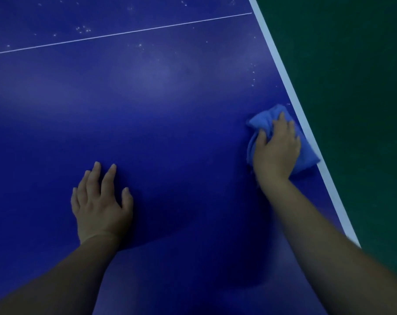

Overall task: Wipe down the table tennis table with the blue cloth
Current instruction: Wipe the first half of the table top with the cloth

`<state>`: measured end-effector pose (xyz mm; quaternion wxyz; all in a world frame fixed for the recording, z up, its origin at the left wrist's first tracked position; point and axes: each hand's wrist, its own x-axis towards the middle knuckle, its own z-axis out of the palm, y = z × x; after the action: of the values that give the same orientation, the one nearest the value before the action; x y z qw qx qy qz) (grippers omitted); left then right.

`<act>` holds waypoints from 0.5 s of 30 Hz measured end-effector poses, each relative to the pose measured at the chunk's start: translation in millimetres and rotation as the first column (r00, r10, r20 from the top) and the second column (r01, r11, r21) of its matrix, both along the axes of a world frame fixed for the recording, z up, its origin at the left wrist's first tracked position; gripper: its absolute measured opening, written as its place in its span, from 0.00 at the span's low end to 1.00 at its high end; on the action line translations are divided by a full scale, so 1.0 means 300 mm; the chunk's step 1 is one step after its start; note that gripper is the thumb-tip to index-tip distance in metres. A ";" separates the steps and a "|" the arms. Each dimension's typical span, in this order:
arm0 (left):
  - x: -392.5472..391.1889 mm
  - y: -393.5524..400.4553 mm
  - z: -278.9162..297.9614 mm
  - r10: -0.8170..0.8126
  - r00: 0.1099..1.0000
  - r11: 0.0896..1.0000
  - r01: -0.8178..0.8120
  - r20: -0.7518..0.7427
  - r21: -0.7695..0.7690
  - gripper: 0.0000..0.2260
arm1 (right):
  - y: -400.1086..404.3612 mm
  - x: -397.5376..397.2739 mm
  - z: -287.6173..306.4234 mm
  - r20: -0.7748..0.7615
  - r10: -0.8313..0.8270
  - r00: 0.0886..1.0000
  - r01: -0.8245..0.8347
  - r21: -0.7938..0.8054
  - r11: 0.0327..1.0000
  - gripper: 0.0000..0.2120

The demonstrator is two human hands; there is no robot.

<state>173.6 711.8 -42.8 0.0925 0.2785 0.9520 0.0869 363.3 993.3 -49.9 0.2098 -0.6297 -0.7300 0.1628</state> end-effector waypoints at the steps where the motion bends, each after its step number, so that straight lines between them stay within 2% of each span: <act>1: 0.001 0.001 0.002 0.000 1.000 1.000 0.000 0.002 -0.002 0.30 | -0.062 0.002 -0.007 0.015 0.045 0.999 -0.045 0.003 0.999 0.23; 4: 0.004 0.006 0.012 0.000 1.000 1.000 0.000 0.010 -0.008 0.30 | -0.084 -0.027 -0.008 0.079 0.385 0.920 -0.385 -0.012 0.923 0.21; 6: 0.007 0.009 0.017 -0.001 1.000 1.000 0.001 0.012 -0.010 0.30 | 0.046 -0.061 0.005 0.116 0.490 0.864 -0.488 -0.047 0.872 0.24; 7: 0.008 0.010 0.020 0.000 1.000 1.000 0.001 0.013 -0.010 0.30 | 0.120 -0.068 0.010 0.130 0.490 0.862 -0.486 -0.060 0.872 0.25; 8: 0.009 0.011 0.022 0.000 1.000 1.000 0.000 0.015 -0.011 0.30 | 0.188 -0.061 0.013 0.128 0.448 0.885 -0.443 -0.072 0.894 0.25; 10: 0.010 0.014 0.025 -0.003 1.000 1.000 0.003 0.018 -0.012 0.30 | 0.255 -0.017 0.015 0.086 0.240 0.967 -0.236 -0.055 0.970 0.23; 12: 0.010 0.015 0.027 -0.007 1.000 1.000 0.008 0.019 -0.017 0.30 | 0.189 0.018 0.013 0.043 -0.007 0.999 0.008 -0.025 1.000 0.22; 13: 0.010 0.015 0.027 -0.008 1.000 1.000 0.009 0.018 -0.019 0.30 | 0.119 0.020 0.010 0.027 -0.069 0.997 0.069 -0.022 0.997 0.22; 14: 0.010 0.014 0.026 -0.007 1.000 1.000 0.007 0.018 -0.020 0.30 | 0.038 0.013 0.005 0.023 -0.047 0.999 0.047 -0.019 0.999 0.23; 15: 0.009 0.013 0.026 -0.005 1.000 1.000 0.005 0.017 -0.020 0.30 | -0.043 -0.002 0.001 0.039 0.052 0.998 -0.051 -0.014 0.999 0.23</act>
<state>176.4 715.7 -35.0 0.1037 0.2791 0.9513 0.0795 362.7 980.3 -49.5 0.1870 -0.6152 -0.7489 0.1604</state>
